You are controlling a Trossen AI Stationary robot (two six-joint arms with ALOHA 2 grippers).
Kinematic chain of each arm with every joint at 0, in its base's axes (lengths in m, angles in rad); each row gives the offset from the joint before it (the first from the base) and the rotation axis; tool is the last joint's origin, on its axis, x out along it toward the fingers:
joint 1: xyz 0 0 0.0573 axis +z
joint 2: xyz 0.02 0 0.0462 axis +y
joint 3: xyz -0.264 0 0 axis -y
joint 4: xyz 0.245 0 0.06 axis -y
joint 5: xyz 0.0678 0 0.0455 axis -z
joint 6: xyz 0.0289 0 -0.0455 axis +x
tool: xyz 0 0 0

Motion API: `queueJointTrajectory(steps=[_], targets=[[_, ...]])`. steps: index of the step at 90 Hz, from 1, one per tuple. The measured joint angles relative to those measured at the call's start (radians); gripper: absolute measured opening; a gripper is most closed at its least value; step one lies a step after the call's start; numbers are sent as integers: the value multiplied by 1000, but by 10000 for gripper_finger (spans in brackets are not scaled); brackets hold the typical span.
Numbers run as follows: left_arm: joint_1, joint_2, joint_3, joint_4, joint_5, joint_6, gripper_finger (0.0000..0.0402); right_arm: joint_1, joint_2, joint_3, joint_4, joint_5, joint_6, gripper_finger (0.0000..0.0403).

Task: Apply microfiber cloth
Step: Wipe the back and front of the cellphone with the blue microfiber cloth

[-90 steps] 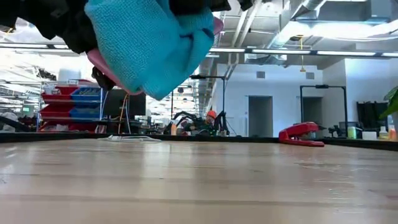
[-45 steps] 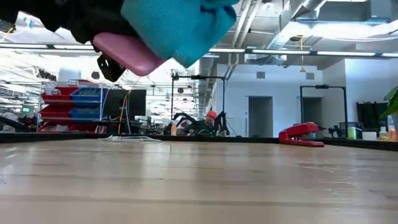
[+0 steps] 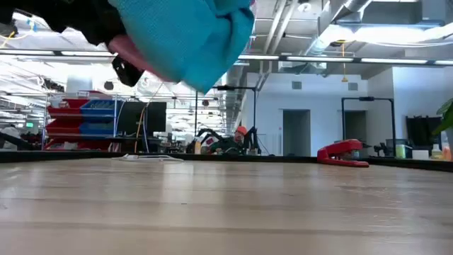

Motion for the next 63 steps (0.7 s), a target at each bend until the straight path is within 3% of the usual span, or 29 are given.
queueJointTrajectory(steps=[15, 37, 45, 63], targets=[[-30, 0, 3, 60, -139, 66, 11, 1, 0, 0, 79, 190, -115, 3], [-39, -1, 5, 102, -155, 96, 11, -3, 0, 0, 296, 255, -331, 4], [-40, -1, 4, 103, -151, 97, 11, -13, 0, 0, 299, 198, -329, 4], [-46, 3, 0, 97, -114, 121, 11, -55, -2, 2, 247, -104, -208, 4]])
